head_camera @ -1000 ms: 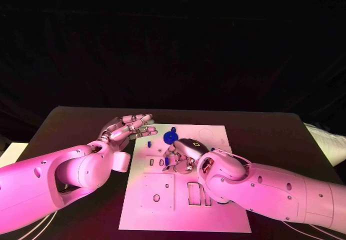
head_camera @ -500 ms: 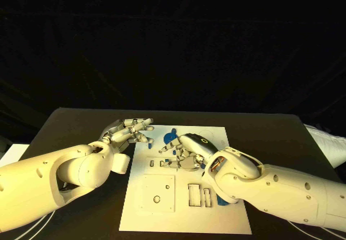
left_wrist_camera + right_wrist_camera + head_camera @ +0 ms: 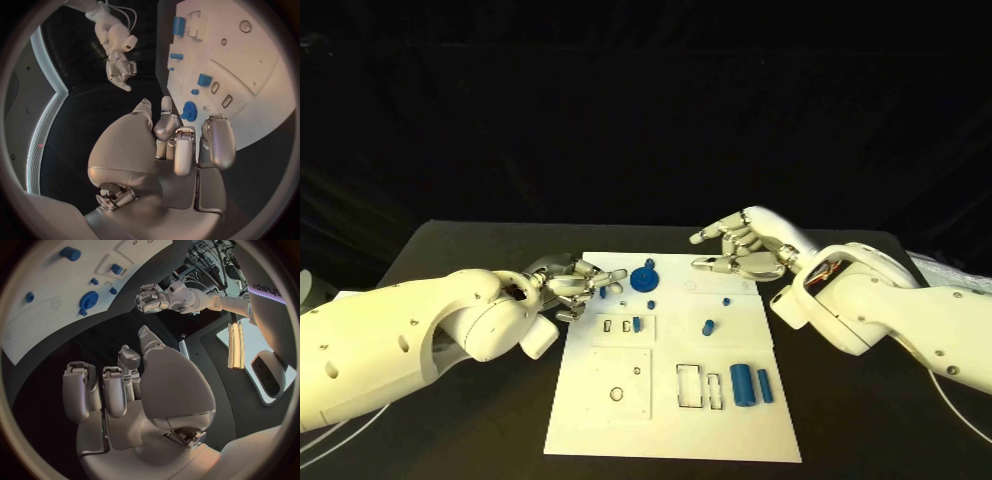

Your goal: Assemble the parts on the task board

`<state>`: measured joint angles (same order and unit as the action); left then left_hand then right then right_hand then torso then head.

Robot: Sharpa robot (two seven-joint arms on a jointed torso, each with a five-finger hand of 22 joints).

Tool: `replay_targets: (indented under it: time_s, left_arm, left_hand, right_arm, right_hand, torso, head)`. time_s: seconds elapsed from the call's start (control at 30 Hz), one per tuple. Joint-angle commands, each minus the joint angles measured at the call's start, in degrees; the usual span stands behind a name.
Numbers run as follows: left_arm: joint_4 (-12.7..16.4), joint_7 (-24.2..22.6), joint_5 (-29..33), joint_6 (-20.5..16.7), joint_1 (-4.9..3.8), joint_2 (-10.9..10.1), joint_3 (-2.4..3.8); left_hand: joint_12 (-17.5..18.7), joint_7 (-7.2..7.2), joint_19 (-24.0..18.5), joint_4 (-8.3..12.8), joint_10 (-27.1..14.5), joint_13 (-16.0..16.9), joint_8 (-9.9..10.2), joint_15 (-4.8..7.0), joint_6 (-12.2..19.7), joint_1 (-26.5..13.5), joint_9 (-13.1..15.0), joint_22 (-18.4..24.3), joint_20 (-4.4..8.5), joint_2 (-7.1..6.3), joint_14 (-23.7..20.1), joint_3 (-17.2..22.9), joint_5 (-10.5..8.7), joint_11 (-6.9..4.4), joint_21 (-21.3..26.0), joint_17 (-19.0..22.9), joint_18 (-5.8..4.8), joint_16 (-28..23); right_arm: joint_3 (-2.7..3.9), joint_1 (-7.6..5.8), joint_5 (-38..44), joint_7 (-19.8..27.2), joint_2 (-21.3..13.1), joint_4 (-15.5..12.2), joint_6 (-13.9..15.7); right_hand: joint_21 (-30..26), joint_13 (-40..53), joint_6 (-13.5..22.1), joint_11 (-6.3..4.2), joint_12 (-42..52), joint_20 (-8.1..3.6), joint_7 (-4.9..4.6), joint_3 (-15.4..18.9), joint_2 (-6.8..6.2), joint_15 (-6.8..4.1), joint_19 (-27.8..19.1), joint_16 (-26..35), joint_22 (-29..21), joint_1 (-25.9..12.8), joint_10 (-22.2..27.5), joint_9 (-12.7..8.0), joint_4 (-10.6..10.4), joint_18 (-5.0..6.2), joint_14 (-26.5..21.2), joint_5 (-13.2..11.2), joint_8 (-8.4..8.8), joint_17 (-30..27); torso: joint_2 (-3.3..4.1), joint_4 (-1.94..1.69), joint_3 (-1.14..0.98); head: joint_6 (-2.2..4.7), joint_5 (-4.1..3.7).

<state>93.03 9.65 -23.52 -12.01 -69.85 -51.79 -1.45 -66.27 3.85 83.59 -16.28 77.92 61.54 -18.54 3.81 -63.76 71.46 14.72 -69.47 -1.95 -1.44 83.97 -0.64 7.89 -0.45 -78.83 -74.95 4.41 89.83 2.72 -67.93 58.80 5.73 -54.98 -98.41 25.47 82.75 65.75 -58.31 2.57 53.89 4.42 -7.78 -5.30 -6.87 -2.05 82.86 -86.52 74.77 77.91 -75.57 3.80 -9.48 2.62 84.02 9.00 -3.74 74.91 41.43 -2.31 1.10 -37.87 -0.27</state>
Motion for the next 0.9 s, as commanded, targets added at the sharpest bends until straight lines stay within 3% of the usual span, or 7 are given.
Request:
replay_targets:
  time_s: [0.03,0.07,0.17,0.23,0.47,0.63,0.9]
  left_arm:
    - [-0.58,17.61,-17.84,8.88,-1.26,1.38,0.12]
    - [-0.79,18.98,-19.48,9.5,-1.53,1.81,0.12]
    - [-1.79,23.23,-24.3,11.24,-2.43,3.73,0.13]
    - [-2.52,25.38,-26.39,12.2,-2.87,5.1,0.13]
    - [-4.76,30.15,-30.9,14.86,-3.72,9.5,0.14]
    - [-7.13,31.84,-33.63,17.79,-4.19,12.17,0.13]
    - [-10.91,32.72,-35.48,21.97,-4.46,15.78,0.11]
  left_hand:
    - [-3.7,-1.13,0.56,-0.05,1.29,4.02,-3.77,0.79,0.02,-1.93,3.4,-3.31,0.12,0.38,6.03,-1.96,-0.37,-0.74,-2.13,-15.05,-1.1,0.17]
    - [-4.9,-1.45,0.81,-0.16,1.75,5.36,-5.59,0.97,0.1,-2.47,5.11,-4.4,0.35,0.48,6.03,-2.73,-0.48,-1.12,-2.82,-15.05,-1.26,0.17]
    - [-7.11,-2.17,0.95,-0.73,2.07,8.01,-14.03,1.69,5.21,-3.39,14.92,-6.88,0.83,2.17,6.03,-6.21,-1.01,-1.96,-4.45,-15.05,-1.66,0.17]
    - [-7.53,-2.39,1.21,-0.43,2.29,8.57,-15.39,1.72,6.16,-3.49,16.81,-7.81,0.99,2.76,6.03,-6.95,-1.07,-1.85,-4.95,-15.05,-1.78,0.17]
    - [-9.37,-2.55,2.17,-0.46,3.45,10.85,-17.07,1.82,7.08,-4.33,19.51,-10.38,1.16,3.54,6.03,-8.64,-2.01,-2.07,-6.29,-15.05,-2.26,0.17]
    - [-9.11,-2.43,2.37,-0.48,3.2,10.71,-17.42,1.77,7.84,-5.55,20.82,-11.05,1.16,3.62,6.03,-10.2,-4.89,-2.02,-6.61,-15.05,-2.38,0.17]
    - [-8.95,-2.43,2.74,-0.49,3.06,10.62,-17.52,1.79,8.15,-6.44,21.4,-11.98,1.18,2.92,6.03,-11.38,-5.13,-1.98,-7.05,-15.05,-2.57,0.17]
  right_arm:
    - [-0.1,-0.45,-9.12,1.86,-1.27,0.38,-1.33]
    - [-0.12,-0.55,-9.32,1.77,-1.56,0.45,-1.23]
    - [-0.18,-0.79,-9.63,1.39,-2.24,0.59,-0.94]
    - [-0.25,-0.87,-9.52,1.13,-2.39,0.68,-0.81]
    - [-0.5,-0.94,-8.69,0.09,-2.59,0.96,-0.69]
    - [-0.63,-0.89,-8.33,-0.47,-2.48,1.26,-0.64]
    - [-0.74,-0.82,-8.01,-1.04,-2.22,1.59,-0.66]
  right_hand:
    - [-0.14,0.04,-0.15,-0.02,0.2,0.02,0.2,0.42,0.4,0.42,-0.11,-0.09,0.05,0.3,-0.33,0.07,-0.01,0.66,4.72,0.33,-0.38,9.69]
    - [-0.14,-0.04,-0.18,-0.03,0.12,0.01,0.21,0.46,0.42,0.41,-0.11,-0.02,0.05,0.3,-0.31,0.08,0.0,0.66,4.7,0.43,-0.39,9.57]
    - [-0.15,-0.1,-0.24,-0.05,0.08,0.0,0.22,0.52,0.47,0.39,-0.1,0.06,0.03,0.33,-0.3,0.09,-0.01,0.66,4.67,0.63,-0.41,9.46]
    - [-0.18,-0.11,-0.28,-0.06,0.09,-0.01,0.24,0.55,0.52,0.38,-0.12,0.12,-0.02,0.35,-0.31,0.09,-0.01,0.67,4.65,0.78,-0.42,9.36]
    - [-0.25,-0.23,-0.35,-0.08,-0.02,-0.03,0.25,0.64,0.58,0.37,-0.17,0.23,-0.14,0.32,-0.27,0.09,-0.05,0.69,4.62,1.0,-0.45,9.21]
    - [-0.29,-0.39,-0.41,-0.1,-0.16,-0.06,0.28,0.8,0.61,0.34,-0.18,0.29,-0.2,0.29,-0.21,0.1,-0.09,0.71,4.59,1.34,-0.46,9.13]
    - [-0.38,-0.65,-0.45,-0.14,-0.37,-0.1,0.3,1.05,0.67,0.3,-0.22,0.42,-0.34,0.34,-0.11,0.08,-0.12,0.73,4.56,2.2,-0.43,8.96]
  torso:
    - [-0.9,0.37,-0.29]
    - [-0.98,0.39,-0.34]
    - [-1.23,0.52,-0.55]
    - [-1.31,0.65,-0.57]
    - [-1.44,0.71,-0.54]
    - [-1.37,0.64,-0.54]
    - [-1.29,0.73,-0.45]
  head:
    - [-0.21,0.54]
    - [-0.29,0.63]
    - [-0.52,0.84]
    - [-0.7,0.89]
    - [-1.08,0.99]
    - [-1.33,1.11]
    - [-1.58,1.38]
